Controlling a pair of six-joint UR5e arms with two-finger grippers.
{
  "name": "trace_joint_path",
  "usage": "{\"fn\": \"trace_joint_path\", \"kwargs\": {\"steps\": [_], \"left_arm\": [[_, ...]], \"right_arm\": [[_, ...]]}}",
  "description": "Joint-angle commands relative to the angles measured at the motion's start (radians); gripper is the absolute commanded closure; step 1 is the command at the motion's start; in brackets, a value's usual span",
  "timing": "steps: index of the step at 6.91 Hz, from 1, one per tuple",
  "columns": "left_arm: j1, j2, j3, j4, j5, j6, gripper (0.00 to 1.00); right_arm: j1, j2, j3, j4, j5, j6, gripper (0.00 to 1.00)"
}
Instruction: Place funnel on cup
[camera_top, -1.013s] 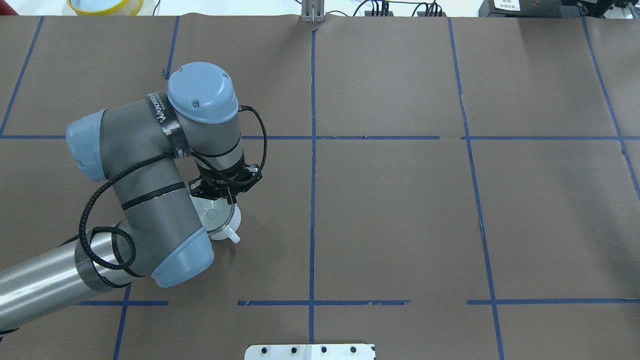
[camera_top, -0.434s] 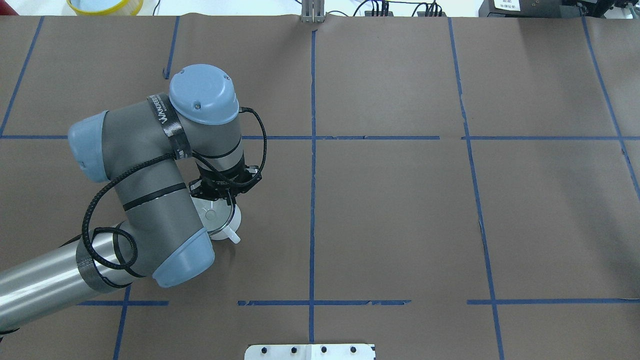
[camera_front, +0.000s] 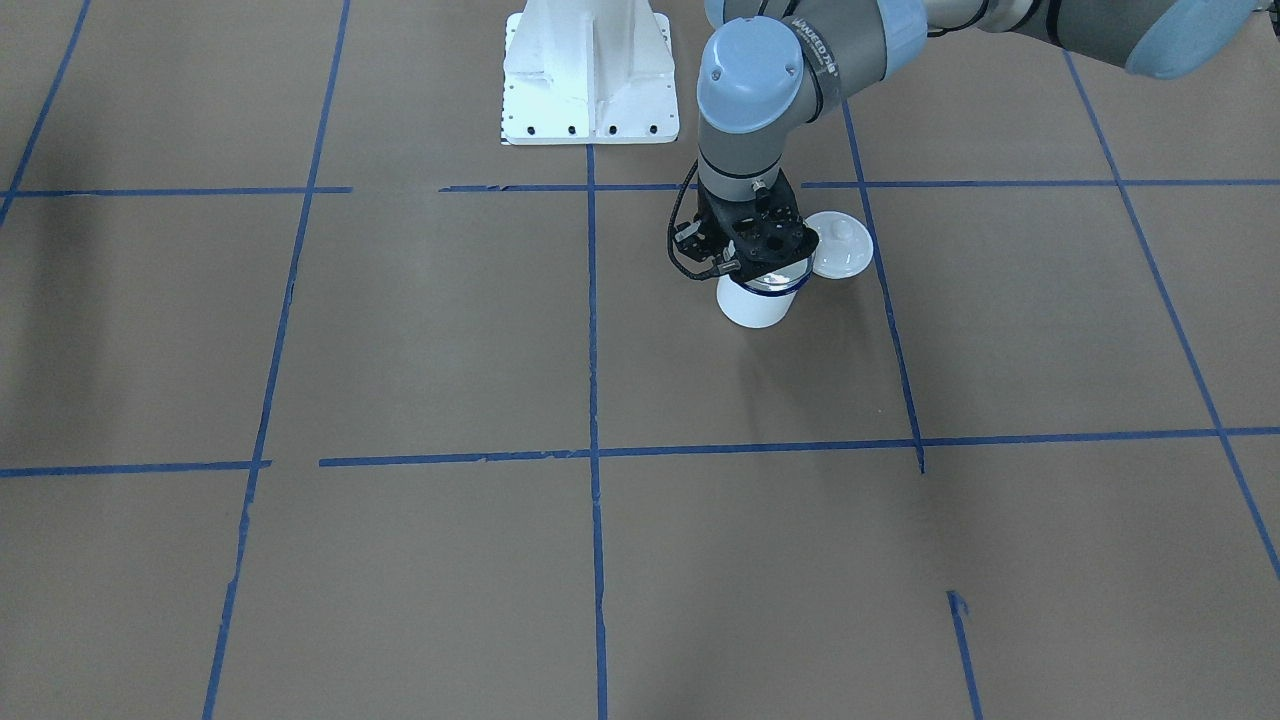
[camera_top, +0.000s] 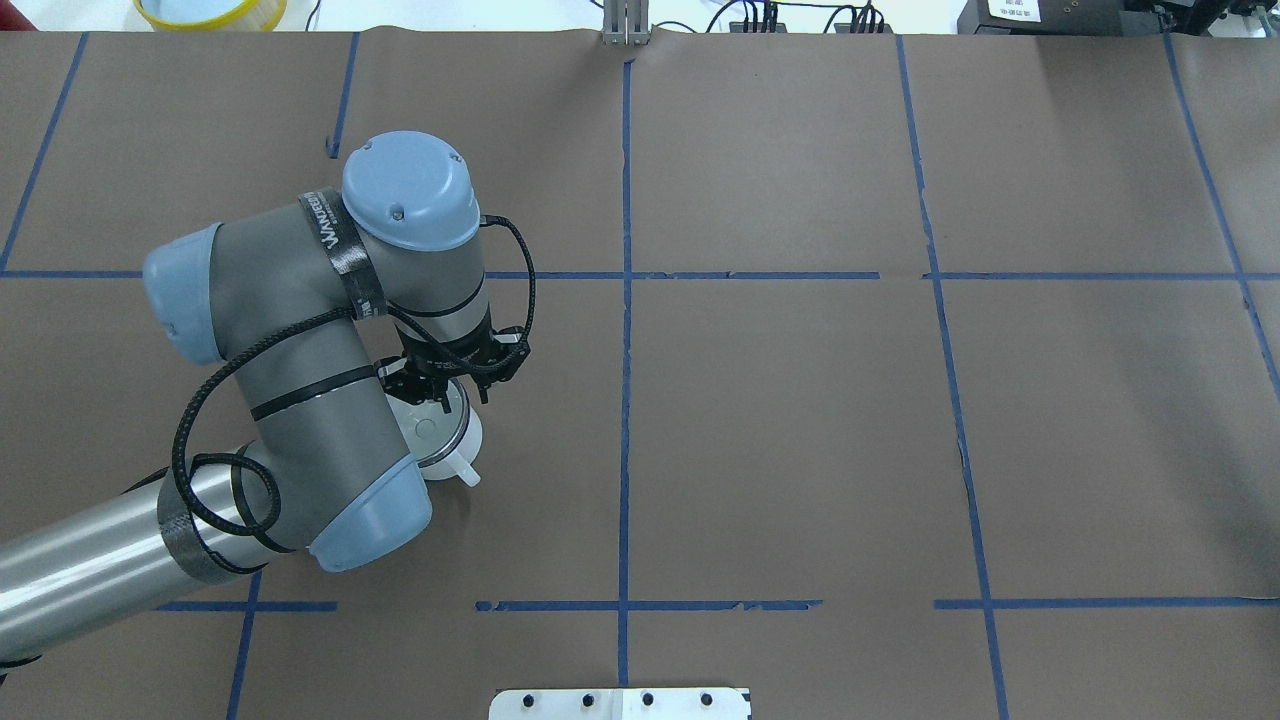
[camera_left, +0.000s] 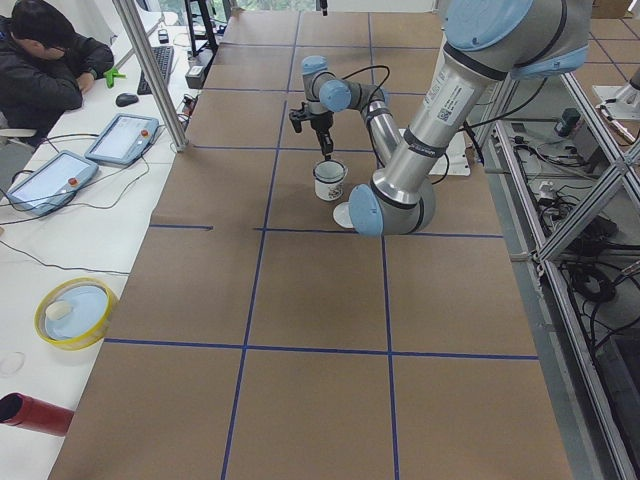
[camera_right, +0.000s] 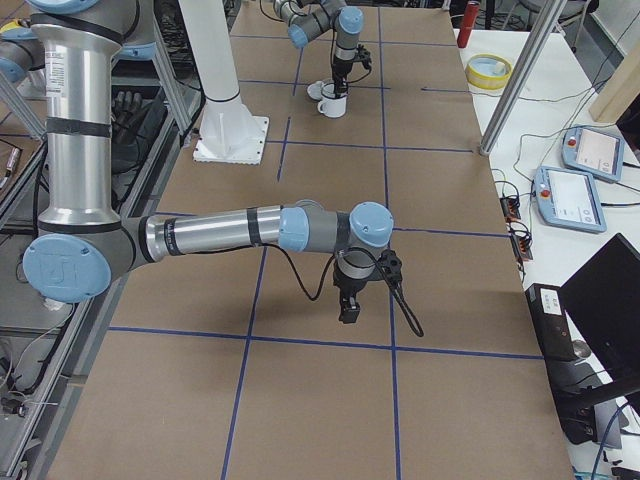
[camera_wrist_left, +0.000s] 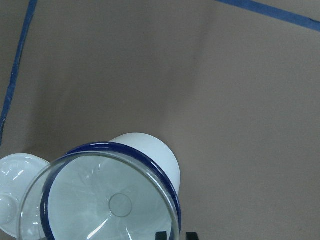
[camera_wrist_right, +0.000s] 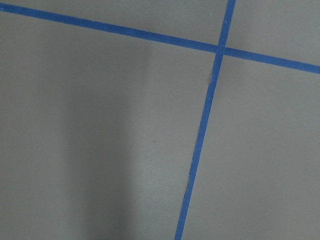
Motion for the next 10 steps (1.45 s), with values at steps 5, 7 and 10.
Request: {"fn": "trace_joint_path", "kwargs": {"steps": [5,7,10], "left_arm": [[-0.165,0.327,-0.364,-0.177,-0.004,0.260,0.00],[-0.310,0.504,-0.363,-0.284,-0.009,0.474,0.00],[-0.580,0.706,-0.354,-0.301,-0.114,0.948,0.00]], "right_arm": [[0.000,0.000,-0.002,0.000,0.000,0.000,0.00],[0.000,0.000,0.000,0.000,0.000,0.000,0.00],[0.000,0.000,-0.002,0.000,0.000,0.000,0.00]]}}
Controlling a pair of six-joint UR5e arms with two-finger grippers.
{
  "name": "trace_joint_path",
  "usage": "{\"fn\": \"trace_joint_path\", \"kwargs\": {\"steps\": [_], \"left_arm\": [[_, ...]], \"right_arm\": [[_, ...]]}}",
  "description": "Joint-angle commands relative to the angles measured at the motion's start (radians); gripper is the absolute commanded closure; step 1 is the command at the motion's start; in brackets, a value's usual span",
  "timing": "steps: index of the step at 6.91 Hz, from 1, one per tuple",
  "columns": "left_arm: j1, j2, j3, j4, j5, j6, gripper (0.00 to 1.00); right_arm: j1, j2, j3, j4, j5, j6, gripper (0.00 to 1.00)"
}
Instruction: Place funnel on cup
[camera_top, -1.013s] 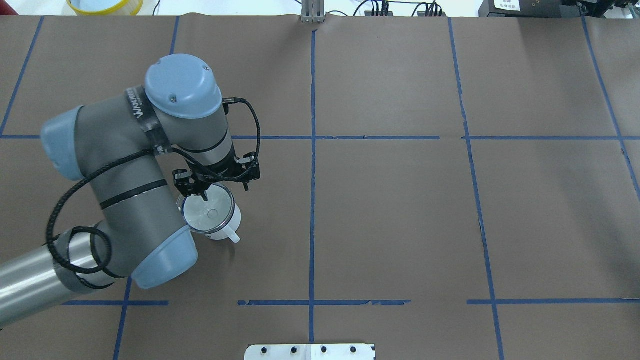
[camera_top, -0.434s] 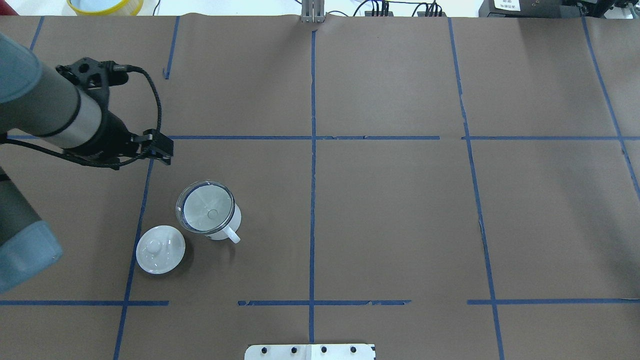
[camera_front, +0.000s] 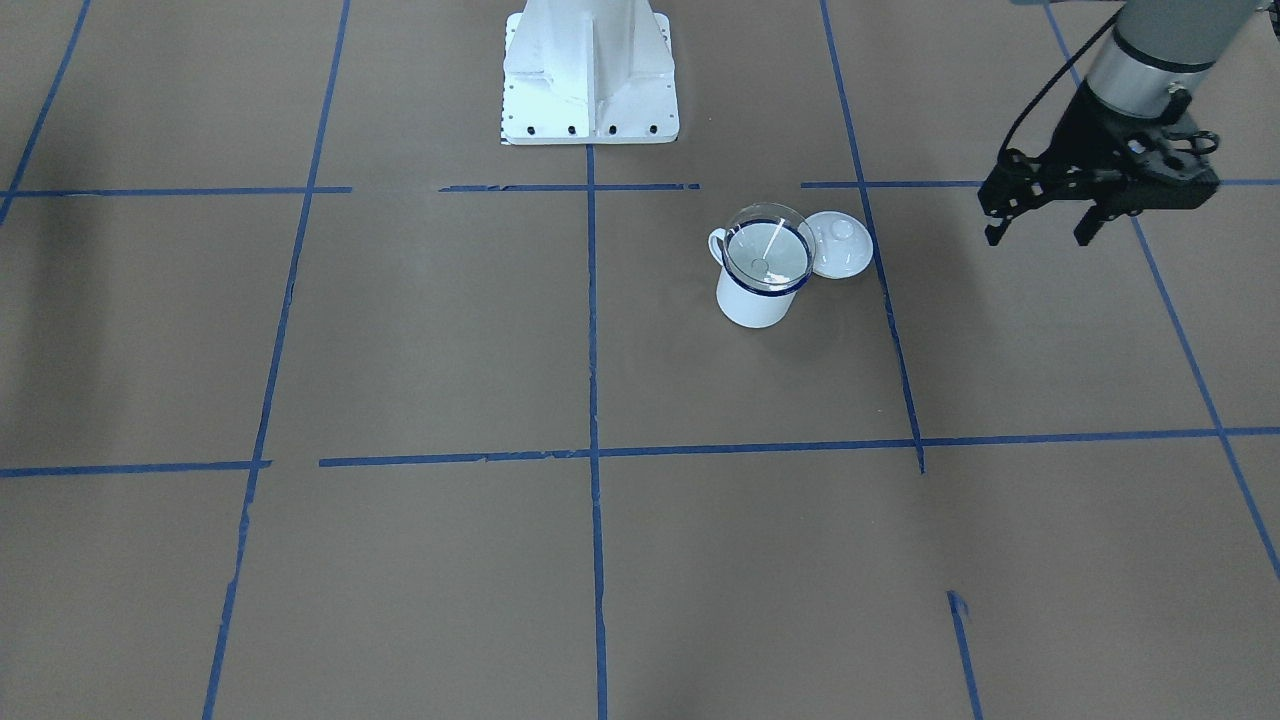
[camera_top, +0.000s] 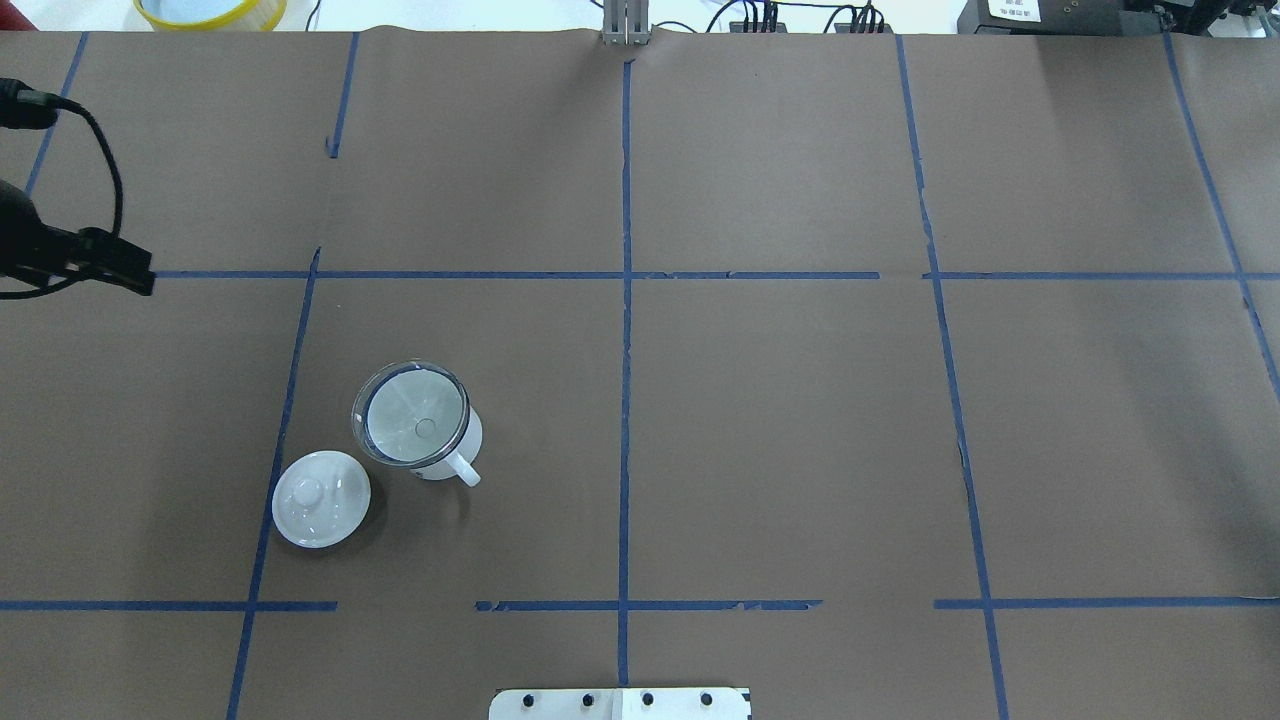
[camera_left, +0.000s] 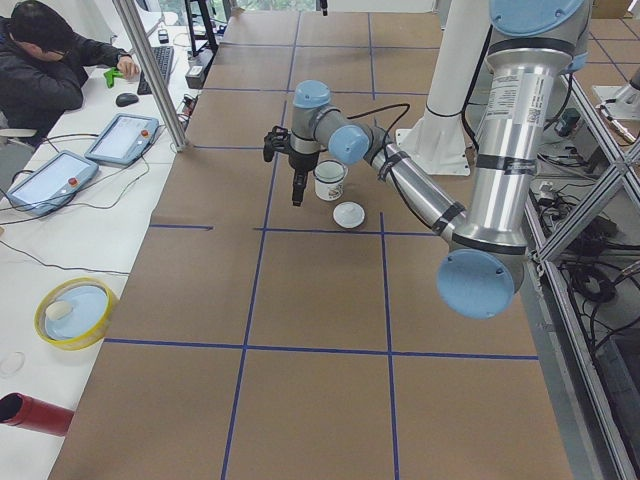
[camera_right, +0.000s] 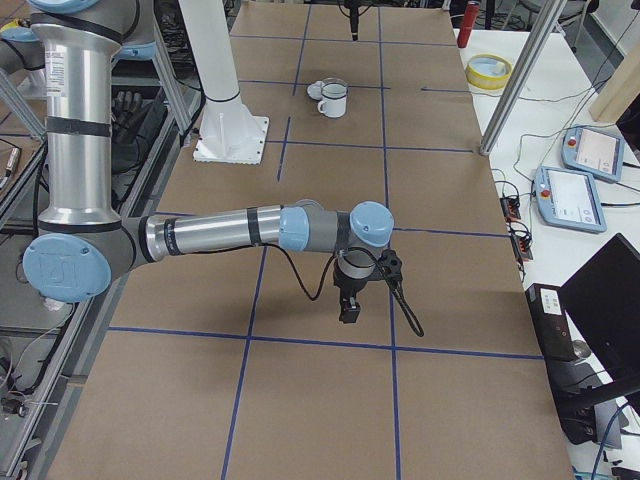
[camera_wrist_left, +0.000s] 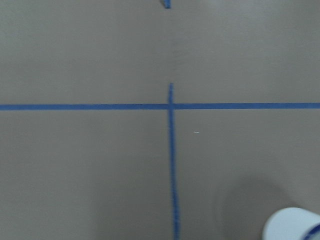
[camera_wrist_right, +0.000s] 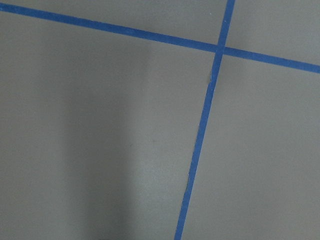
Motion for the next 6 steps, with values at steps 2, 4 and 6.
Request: {"fn": "trace_joint_path", "kwargs": {"steps": [2,4,6], "left_arm": [[-0.339,0.208,0.087,-0.004,-0.087,0.558,0.00],[-0.501,0.268,0.248,-0.002,-0.158,0.804,0.00],[-0.572,0.275,0.377,-0.019,-0.158,0.812,0.00]], "right_arm": [[0.000,0.000,0.000,0.000,0.000,0.000,0.00],[0.000,0.000,0.000,0.000,0.000,0.000,0.00],[0.000,0.000,0.000,0.000,0.000,0.000,0.00]]}}
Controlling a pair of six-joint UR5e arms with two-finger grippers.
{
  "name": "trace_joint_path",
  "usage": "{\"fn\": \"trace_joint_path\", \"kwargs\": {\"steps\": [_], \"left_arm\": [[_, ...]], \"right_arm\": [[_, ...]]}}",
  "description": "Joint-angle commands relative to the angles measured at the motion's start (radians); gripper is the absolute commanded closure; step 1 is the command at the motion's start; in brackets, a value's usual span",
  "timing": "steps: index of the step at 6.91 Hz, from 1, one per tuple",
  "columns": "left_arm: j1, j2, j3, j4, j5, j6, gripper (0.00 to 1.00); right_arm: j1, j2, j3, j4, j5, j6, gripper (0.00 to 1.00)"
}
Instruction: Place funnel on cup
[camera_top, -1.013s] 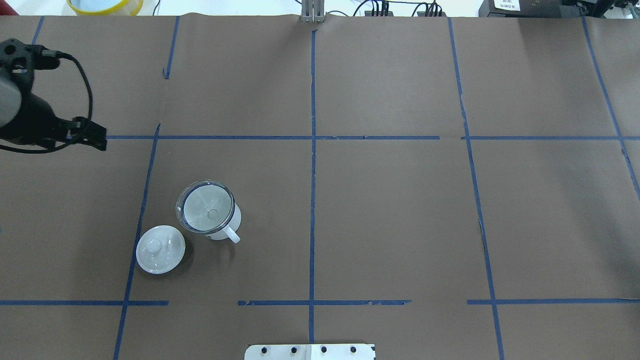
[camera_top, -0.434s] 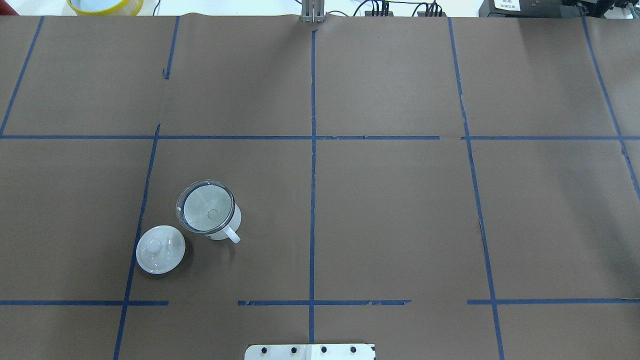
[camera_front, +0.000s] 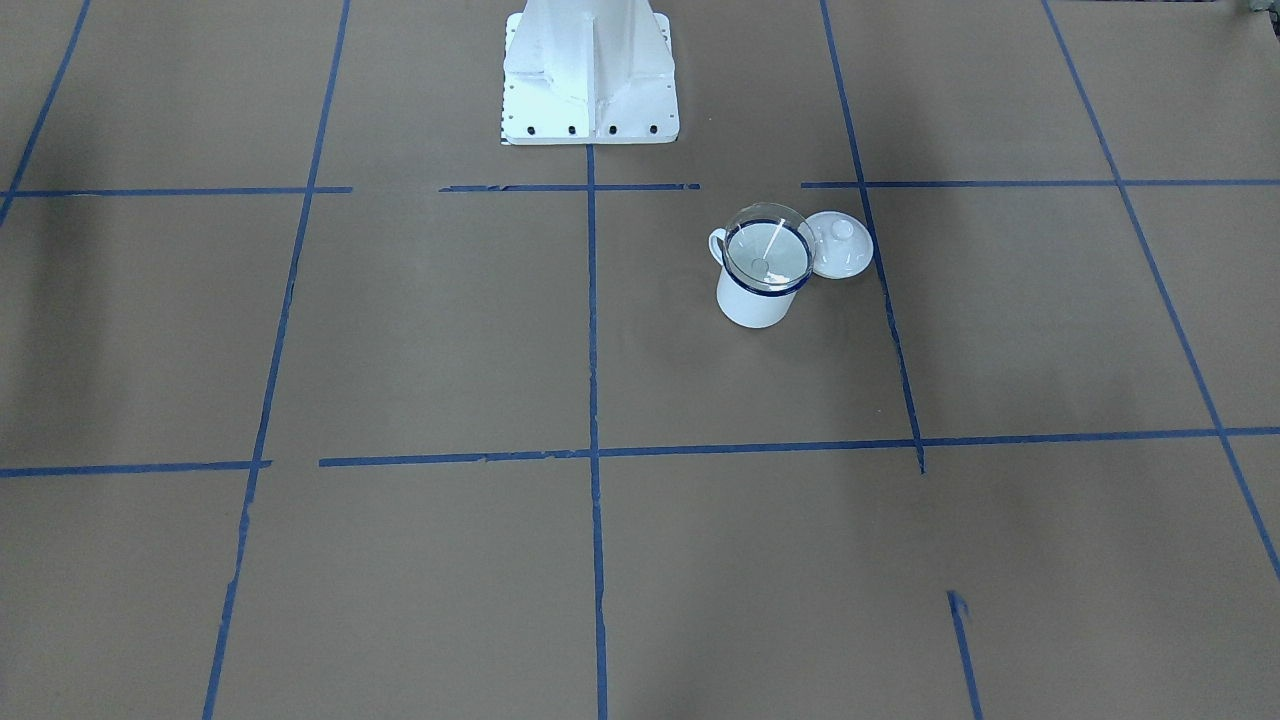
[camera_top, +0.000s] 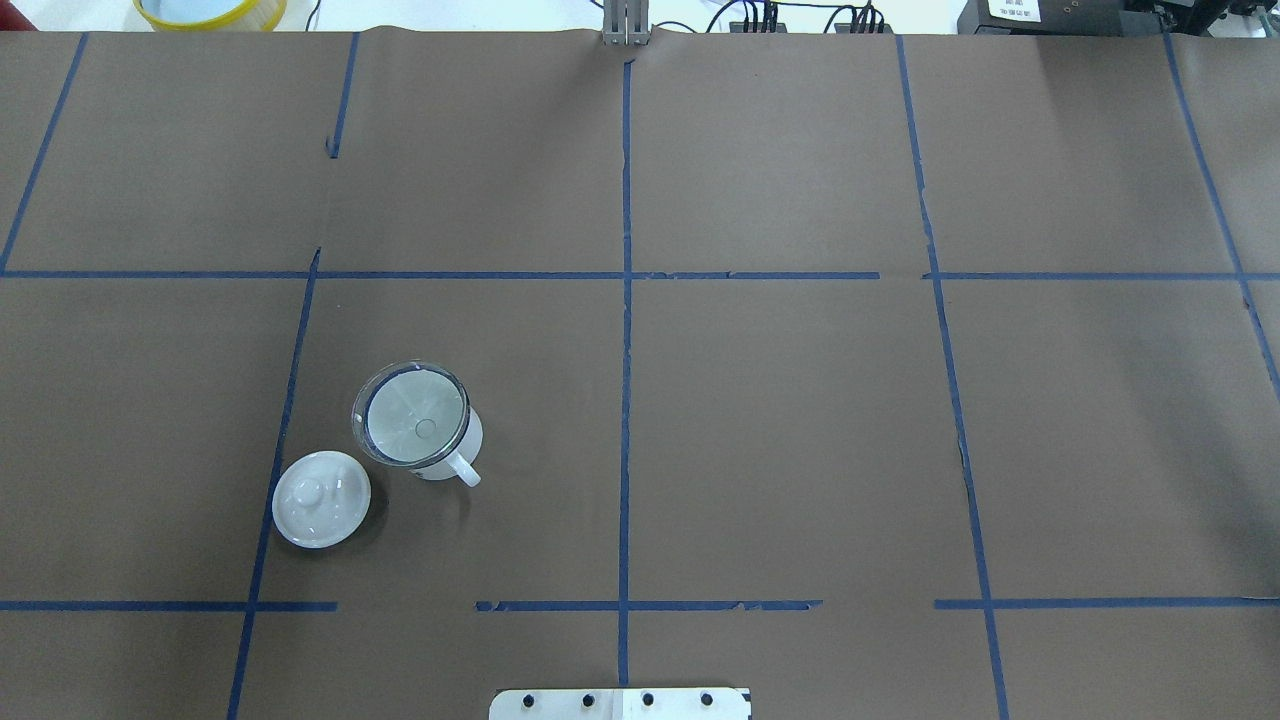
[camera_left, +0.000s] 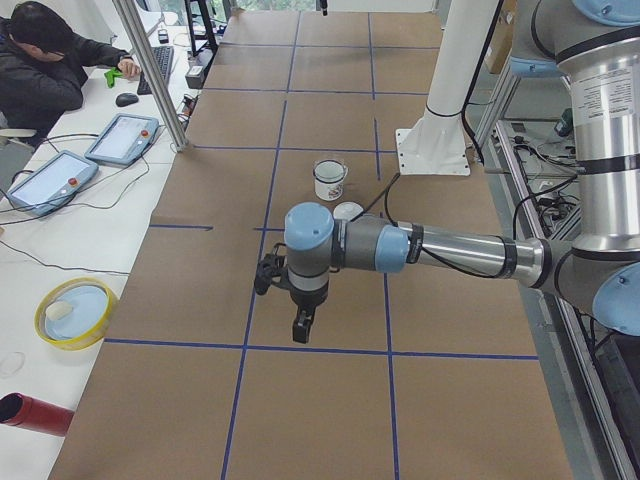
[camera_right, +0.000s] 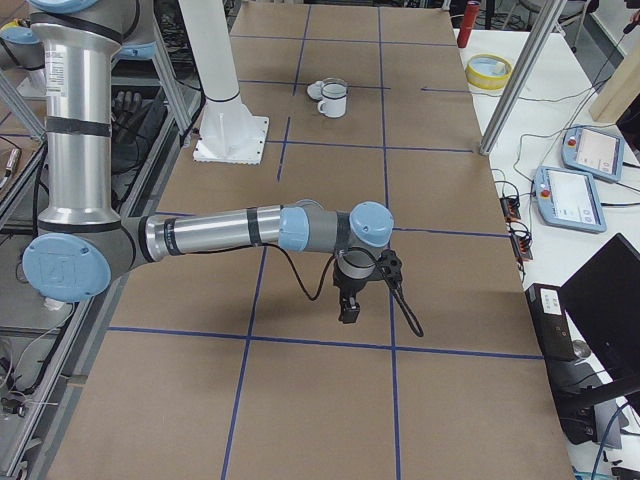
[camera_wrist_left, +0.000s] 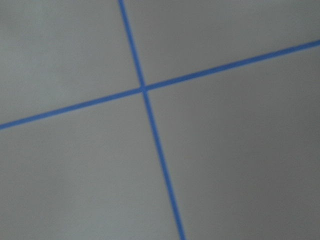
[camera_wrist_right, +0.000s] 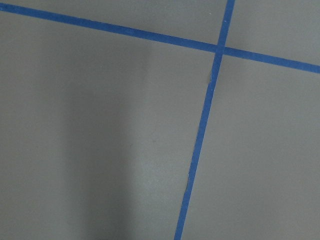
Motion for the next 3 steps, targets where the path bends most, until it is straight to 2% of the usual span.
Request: {"fn": "trace_joint_path", "kwargs": {"steps": [1,3], "left_arm": [[-0.097,0.013,0.042,-0.005,-0.028,0.010,0.00],[-0.099,-0.001,0.037,-0.014,-0.067,0.010,0.00]], "right_arm": [[0.000,0.000,0.000,0.000,0.000,0.000,0.00],[0.000,0.000,0.002,0.000,0.000,0.000,0.00]]}}
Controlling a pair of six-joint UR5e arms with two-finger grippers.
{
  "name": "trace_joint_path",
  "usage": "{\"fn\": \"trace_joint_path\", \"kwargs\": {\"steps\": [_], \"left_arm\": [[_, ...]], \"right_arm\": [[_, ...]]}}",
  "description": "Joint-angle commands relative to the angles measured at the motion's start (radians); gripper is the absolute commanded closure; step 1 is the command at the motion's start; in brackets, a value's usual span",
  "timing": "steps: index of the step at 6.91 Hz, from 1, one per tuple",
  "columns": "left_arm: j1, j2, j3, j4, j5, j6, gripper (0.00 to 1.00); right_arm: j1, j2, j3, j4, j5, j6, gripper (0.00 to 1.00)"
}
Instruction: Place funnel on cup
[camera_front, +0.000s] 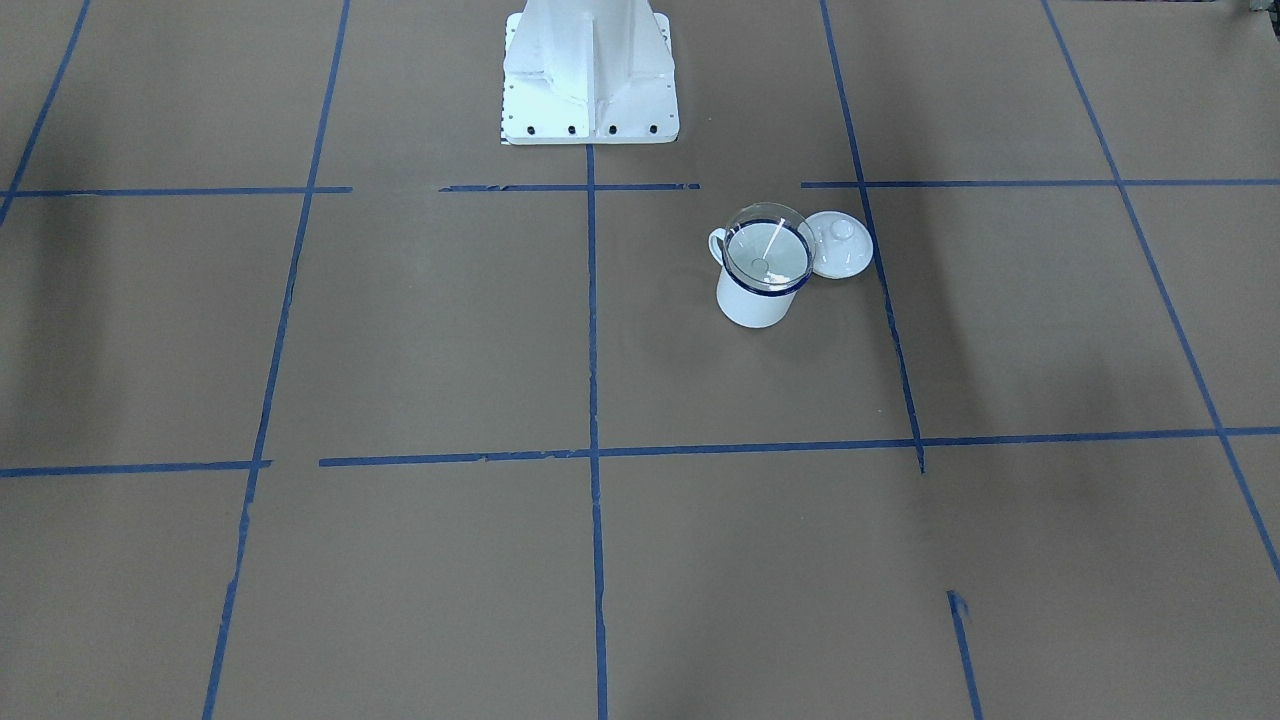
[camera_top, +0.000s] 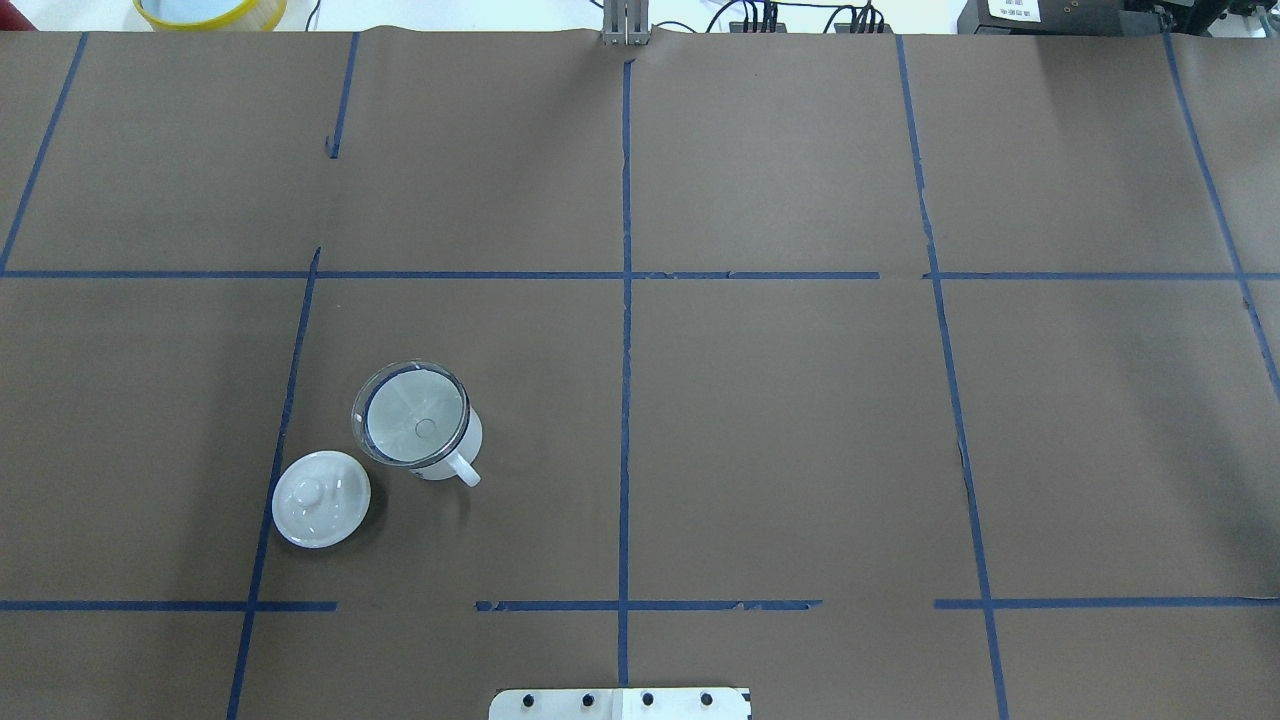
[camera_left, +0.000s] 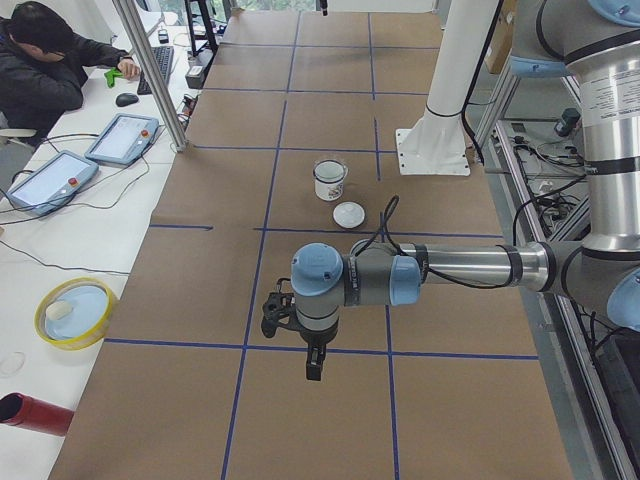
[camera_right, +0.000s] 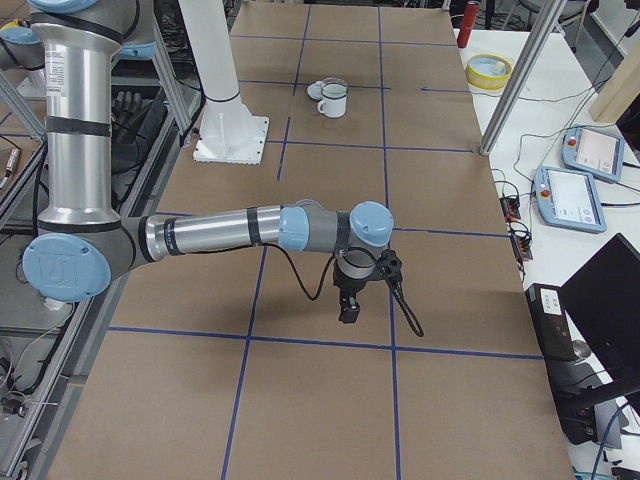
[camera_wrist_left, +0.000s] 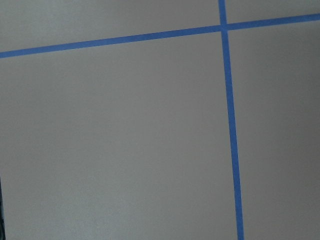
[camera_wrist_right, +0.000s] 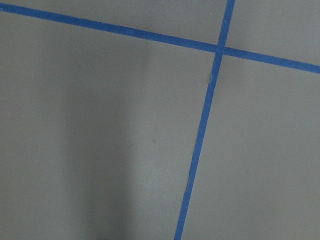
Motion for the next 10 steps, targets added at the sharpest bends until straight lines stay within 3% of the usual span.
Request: {"fn": "trace_joint_path", "kwargs": {"steps": [1,10], "left_arm": [[-0.009,-0.007,-0.025,-0.005,-0.016,0.000,0.00],[-0.007,-0.007,-0.052,-0.006,-0.018,0.000,0.00]], "right_arm": [[0.000,0.002,0.001,0.001,0.000,0.000,0.00],[0.000,0.000,-0.001,0.001,0.000,0.000,0.00]]}}
